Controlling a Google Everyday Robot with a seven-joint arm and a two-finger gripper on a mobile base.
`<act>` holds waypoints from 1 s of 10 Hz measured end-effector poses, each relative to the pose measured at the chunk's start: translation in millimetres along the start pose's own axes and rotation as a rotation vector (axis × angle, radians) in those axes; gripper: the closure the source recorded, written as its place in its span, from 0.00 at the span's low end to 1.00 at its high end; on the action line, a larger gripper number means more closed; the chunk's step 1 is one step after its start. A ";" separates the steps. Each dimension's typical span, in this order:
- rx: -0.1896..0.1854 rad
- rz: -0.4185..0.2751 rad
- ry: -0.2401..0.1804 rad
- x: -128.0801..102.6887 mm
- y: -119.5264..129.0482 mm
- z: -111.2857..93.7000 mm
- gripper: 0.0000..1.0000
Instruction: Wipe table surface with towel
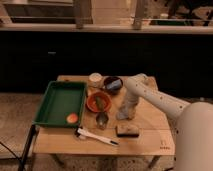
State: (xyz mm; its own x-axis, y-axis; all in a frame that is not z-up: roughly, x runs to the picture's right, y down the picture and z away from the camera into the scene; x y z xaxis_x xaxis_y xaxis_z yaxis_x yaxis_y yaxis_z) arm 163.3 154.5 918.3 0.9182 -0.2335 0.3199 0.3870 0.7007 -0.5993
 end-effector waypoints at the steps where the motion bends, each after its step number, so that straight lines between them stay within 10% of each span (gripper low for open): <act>1: -0.009 0.002 0.004 2.6 3.7 -0.7 0.98; 10: 0.069 -0.059 0.035 -11.7 24.3 -51.3 1.00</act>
State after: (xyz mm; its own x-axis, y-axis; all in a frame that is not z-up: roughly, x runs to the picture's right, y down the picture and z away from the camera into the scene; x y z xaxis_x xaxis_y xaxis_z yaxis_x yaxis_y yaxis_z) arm 166.4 139.6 862.3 0.8969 -0.2984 0.3264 0.4348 0.7298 -0.5276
